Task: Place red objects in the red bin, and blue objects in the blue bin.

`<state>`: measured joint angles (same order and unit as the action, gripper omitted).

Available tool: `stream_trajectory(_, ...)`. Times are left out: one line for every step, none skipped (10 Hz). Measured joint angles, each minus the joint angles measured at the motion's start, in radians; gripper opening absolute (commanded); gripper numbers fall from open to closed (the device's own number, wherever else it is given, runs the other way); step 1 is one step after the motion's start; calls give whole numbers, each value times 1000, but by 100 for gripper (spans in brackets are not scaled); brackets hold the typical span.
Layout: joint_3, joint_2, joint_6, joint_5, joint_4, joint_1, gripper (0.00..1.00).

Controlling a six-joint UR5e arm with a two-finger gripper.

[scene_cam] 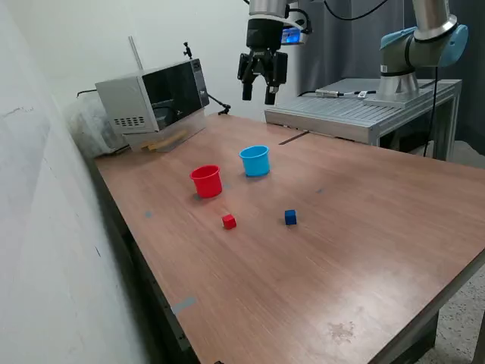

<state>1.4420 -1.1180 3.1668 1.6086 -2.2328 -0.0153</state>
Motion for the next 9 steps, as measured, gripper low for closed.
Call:
stream_trajectory(-26, 20, 3, 0, -2, -3, 100)
stream_trajectory(-65, 57, 6, -1, -3, -4, 100)
stream_trajectory(-110, 105, 11, -1, -4, -5, 100)
stream_trajectory(-158, 164, 18, -1, -5, -5, 100)
stream_trajectory(-203, 229, 26, 0, -6, -6, 100)
stream_trajectory(-238, 290, 30, 0, -8, -6, 100)
stream_trajectory(-261, 342, 33, 0, -13, -5, 100)
stream_trajectory(-274, 383, 34, 0, -24, -5, 100)
stream_trajectory(-283, 414, 35, 0, -36, -5, 100)
